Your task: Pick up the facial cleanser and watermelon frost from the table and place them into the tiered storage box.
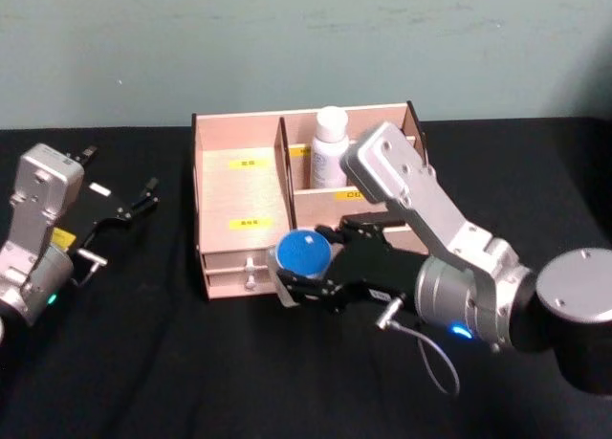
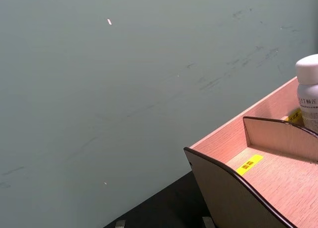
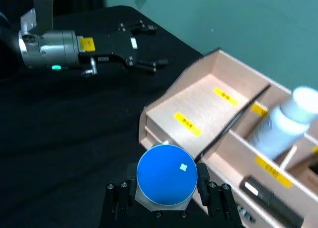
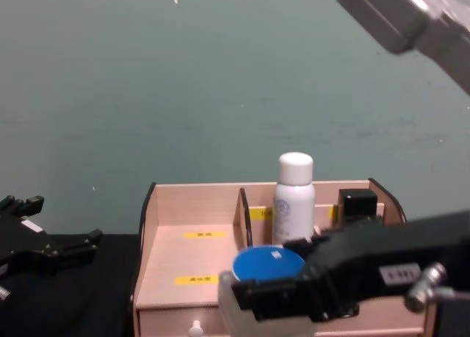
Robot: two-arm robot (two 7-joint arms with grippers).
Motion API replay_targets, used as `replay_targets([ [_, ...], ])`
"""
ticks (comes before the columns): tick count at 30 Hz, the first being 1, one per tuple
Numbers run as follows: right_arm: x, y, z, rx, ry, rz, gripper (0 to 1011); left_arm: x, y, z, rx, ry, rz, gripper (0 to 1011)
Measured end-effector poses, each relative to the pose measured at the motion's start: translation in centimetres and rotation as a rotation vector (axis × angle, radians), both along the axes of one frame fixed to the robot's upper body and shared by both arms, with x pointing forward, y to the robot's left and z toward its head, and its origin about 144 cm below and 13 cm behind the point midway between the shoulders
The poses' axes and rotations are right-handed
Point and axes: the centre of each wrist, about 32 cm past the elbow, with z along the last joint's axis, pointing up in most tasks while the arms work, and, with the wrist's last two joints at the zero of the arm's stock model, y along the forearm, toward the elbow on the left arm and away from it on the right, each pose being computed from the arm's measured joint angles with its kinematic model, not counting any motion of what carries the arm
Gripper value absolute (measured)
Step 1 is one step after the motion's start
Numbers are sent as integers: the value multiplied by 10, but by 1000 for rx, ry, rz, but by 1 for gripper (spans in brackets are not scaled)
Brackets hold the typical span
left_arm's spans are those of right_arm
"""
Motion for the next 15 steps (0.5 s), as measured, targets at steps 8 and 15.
replay_targets([
  [8, 25, 9, 8, -16, -38, 48, 723, 0, 0, 0, 0, 0, 0, 1001],
  [15, 45, 14, 8, -16, -50, 58, 723, 0, 0, 0, 0, 0, 0, 1001],
])
